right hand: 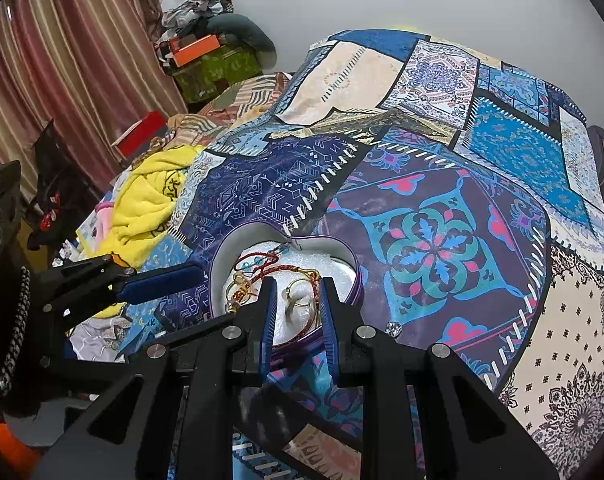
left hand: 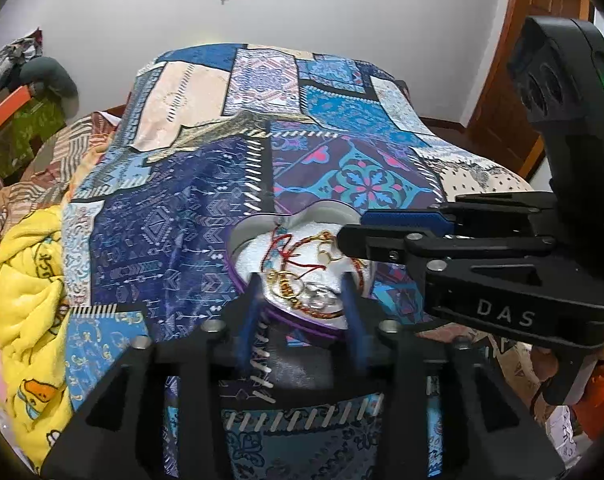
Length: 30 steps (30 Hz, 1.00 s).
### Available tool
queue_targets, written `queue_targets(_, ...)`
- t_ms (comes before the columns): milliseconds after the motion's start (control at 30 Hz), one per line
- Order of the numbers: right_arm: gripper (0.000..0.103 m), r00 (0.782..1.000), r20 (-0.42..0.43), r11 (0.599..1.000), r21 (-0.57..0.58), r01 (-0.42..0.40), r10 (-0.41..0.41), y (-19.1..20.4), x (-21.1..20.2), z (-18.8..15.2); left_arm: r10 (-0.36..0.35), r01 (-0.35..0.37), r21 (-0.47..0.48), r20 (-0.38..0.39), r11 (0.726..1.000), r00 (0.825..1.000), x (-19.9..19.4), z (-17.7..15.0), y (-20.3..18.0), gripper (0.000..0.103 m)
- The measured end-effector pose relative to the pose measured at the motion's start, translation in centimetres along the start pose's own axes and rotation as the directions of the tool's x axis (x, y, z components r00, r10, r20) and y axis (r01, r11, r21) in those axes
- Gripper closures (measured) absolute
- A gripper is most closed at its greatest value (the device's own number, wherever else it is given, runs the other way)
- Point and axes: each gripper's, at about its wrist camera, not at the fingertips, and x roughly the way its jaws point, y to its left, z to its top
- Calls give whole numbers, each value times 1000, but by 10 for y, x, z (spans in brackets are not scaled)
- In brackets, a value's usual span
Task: Organize jewelry
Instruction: 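Grasp silver rings with both tools and drop them into the heart tin, then lower the left tool onto the last silver ring and close on it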
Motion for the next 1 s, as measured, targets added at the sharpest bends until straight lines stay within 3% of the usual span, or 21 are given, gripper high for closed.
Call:
queue_targets(133, 80, 1000, 9, 1000, 3, 12, -12, -1, -5, 0, -2, 2, -30, -4, 1000, 1000, -2, -3, 7, 59)
queue_targets(300, 63, 998, 38, 999, 5, 44, -44, -1, -20, -2, 22, -22, -40, -4, 999, 1000, -8, -3, 11, 59)
queue_targets(400, 58, 997, 53, 998, 8, 59, -60, -4, -30, -4, 36, -36, -42, -2, 999, 999, -12, -3, 11, 57)
queue_targets(500, 58, 995, 58, 997, 1, 82, -82, -7, -40, -8, 47, -46, -54, 6, 997, 999, -18, -4, 11, 49)
queue_targets(667, 58, 989, 74, 992, 7, 128, -128, -16, -57, -16, 60, -59, -66, 11, 996, 998, -28, -5, 7, 44)
queue_targets(1000, 58, 980, 52, 980, 65, 187, -190, -51, -76, -43, 7, -8, -66, -25, 998, 1000, -28, -13, -19, 44)
